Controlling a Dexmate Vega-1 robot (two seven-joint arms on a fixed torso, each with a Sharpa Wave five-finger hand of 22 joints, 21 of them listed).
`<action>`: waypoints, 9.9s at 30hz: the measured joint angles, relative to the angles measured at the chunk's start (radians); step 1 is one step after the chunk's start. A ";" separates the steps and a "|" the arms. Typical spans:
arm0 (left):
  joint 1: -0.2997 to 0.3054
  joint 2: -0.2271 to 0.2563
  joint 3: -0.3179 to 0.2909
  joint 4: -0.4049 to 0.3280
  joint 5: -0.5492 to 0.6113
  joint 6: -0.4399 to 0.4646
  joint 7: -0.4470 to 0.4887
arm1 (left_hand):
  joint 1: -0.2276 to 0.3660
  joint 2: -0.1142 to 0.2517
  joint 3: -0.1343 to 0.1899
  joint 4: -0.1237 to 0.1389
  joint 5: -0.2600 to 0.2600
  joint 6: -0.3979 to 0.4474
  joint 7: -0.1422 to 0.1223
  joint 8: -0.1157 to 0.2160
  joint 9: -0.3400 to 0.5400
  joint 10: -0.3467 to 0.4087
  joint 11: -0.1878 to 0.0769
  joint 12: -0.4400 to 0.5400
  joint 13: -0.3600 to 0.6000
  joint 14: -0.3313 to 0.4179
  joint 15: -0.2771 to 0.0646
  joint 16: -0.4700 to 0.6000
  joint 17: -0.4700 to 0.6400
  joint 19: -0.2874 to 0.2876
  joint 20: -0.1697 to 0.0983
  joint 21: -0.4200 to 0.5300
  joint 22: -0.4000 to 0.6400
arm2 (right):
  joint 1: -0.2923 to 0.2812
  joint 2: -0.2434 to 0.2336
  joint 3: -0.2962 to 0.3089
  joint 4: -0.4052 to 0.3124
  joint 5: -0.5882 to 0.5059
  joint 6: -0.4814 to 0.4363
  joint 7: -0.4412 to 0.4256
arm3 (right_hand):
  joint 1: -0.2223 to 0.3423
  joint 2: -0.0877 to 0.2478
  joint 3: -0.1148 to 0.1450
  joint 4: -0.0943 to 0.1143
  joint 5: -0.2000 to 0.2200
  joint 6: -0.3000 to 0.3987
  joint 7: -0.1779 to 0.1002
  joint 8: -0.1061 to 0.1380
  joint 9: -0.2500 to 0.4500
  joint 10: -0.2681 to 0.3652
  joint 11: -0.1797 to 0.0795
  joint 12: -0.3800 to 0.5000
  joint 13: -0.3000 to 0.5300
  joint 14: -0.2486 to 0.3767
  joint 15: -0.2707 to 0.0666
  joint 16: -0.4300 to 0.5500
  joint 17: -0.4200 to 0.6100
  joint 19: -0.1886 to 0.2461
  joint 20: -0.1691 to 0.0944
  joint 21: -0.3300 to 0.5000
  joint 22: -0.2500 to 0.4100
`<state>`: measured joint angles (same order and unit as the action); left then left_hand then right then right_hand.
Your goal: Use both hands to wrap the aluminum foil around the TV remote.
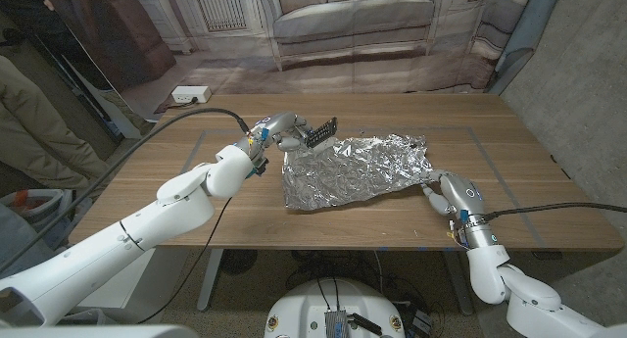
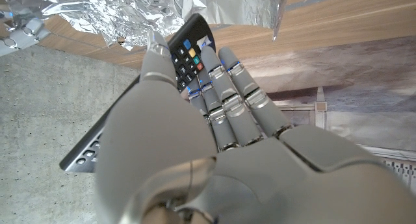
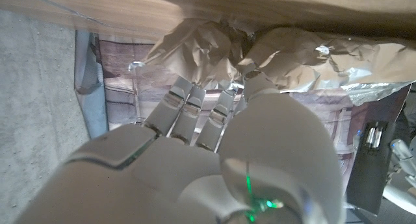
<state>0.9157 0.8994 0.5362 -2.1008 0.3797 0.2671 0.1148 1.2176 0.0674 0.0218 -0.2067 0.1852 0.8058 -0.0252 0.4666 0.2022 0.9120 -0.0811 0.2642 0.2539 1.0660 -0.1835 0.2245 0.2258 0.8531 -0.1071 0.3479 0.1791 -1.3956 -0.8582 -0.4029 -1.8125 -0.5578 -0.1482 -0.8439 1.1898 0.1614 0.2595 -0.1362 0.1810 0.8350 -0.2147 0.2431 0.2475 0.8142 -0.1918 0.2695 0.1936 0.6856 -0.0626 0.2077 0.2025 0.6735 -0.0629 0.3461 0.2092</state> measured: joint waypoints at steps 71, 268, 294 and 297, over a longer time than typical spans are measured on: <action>-0.090 -0.077 0.043 0.134 0.118 -0.124 -0.008 | 0.000 0.000 0.007 -0.007 0.003 0.000 0.000 0.000 0.000 0.002 -0.002 -0.020 0.055 -0.005 0.002 0.000 0.009 0.000 0.000 -0.004 0.005 | 0.166 0.225 0.062 0.044 0.154 0.495 0.064 | 0.019 -0.008 -0.019 0.013 -0.003 0.121 0.002 -0.019 0.091 0.128 0.002 -0.038 0.020 0.154 -0.039 0.008 0.014 -0.201 0.015 0.644 -0.033; -0.351 0.004 0.182 0.448 0.596 -0.588 -0.056 | -0.001 0.001 0.020 -0.020 0.004 0.000 0.000 0.000 0.000 -0.001 -0.005 -0.057 0.101 -0.052 0.023 -0.008 0.015 -0.066 0.020 -0.019 0.009 | 0.293 0.124 -0.101 -0.126 0.326 -0.220 0.343 | -0.444 -0.094 -0.182 0.096 0.005 -0.632 0.082 -0.058 -0.034 -0.593 0.168 -0.077 -0.003 -0.461 0.036 -0.011 -0.007 -0.490 0.090 0.222 -0.034; -0.400 -0.024 0.265 0.535 0.710 -0.582 -0.026 | -0.002 0.002 0.032 -0.032 0.004 0.000 0.000 0.000 0.000 -0.021 -0.025 -0.073 0.139 -0.093 0.038 -0.021 0.015 -0.084 0.023 -0.027 0.010 | 0.287 0.107 -0.119 -0.164 0.347 -0.287 0.365 | -0.452 -0.086 -0.182 0.096 0.005 -0.611 0.088 -0.046 -0.039 -0.598 0.174 -0.070 -0.003 -0.461 0.036 -0.011 -0.007 -0.485 0.095 0.214 -0.035; -0.400 -0.024 0.265 0.535 0.718 -0.581 -0.024 | -0.002 0.002 0.036 -0.036 0.005 -0.027 -0.027 0.000 0.000 -0.044 -0.048 -0.083 0.147 -0.122 0.046 -0.027 0.015 -0.102 0.027 -0.033 0.010 | 0.284 0.106 -0.121 -0.167 0.350 -0.292 0.365 | -0.452 -0.086 -0.182 0.096 0.005 -0.602 0.089 -0.046 -0.039 -0.595 0.171 -0.070 -0.003 -0.461 0.036 -0.011 -0.007 -0.485 0.095 0.208 -0.035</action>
<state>0.5154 0.8753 0.8016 -1.5654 1.0975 -0.3140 0.0904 1.2158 0.0692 0.0580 -0.2429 0.1897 0.7785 -0.0525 0.4666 0.2022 0.8679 -0.1292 0.1813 0.4006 0.9436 -0.1374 0.1974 0.2405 0.7508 -0.0802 0.3146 0.1887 -1.1113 -0.7521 -0.5236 -1.9794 -0.2076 -0.4401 -0.4791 0.7377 0.0756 0.0774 -0.0400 0.1857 0.2327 -0.1252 0.1967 0.2090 0.2190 -0.0208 0.1999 0.1908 0.2250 -0.0266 0.1963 0.1956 0.1889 0.0323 0.5538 0.1746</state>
